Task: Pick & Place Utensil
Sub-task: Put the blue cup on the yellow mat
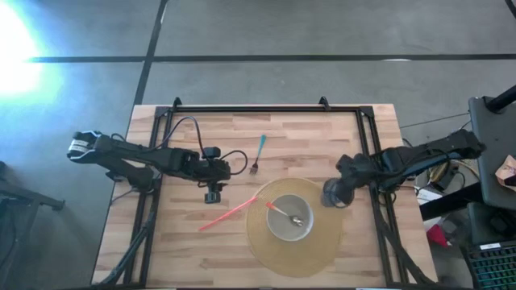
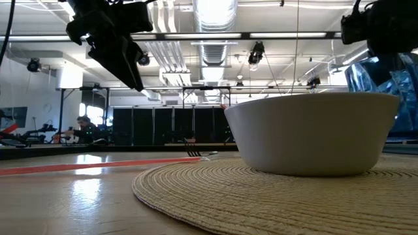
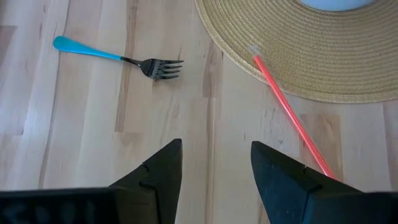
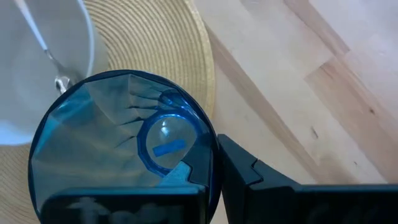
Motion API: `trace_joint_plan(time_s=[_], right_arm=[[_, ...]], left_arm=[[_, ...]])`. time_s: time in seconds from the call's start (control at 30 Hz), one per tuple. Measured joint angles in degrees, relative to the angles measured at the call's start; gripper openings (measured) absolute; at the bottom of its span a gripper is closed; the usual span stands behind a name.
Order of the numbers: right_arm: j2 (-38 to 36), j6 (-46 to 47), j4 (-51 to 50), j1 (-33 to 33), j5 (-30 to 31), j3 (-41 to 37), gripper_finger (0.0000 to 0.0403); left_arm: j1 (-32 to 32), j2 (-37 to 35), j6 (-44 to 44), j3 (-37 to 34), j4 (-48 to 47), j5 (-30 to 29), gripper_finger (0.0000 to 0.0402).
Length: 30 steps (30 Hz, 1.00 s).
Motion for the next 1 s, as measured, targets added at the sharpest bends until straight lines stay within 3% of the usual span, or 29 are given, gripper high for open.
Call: trace_joint_plan(time_s=[0.27,0.67,1.0], right_arm=[[5.06,5.84,0.38,6.76,4.17,0.0,0.0013],[14.14,4.43,1.99,7.51,4.35,2.98,0.0013],[15.56,4.17,1.83,8.66,5.27,5.21,0.0013]], left_arm=[[0.0,0.0,0.0,0.0,0.49,0.02,0.0183],[0.0,0.0,0.0,0.0,0.83,0.02,0.0183],[0.0,0.0,0.04,0.0,0.75,0.02,0.0183]])
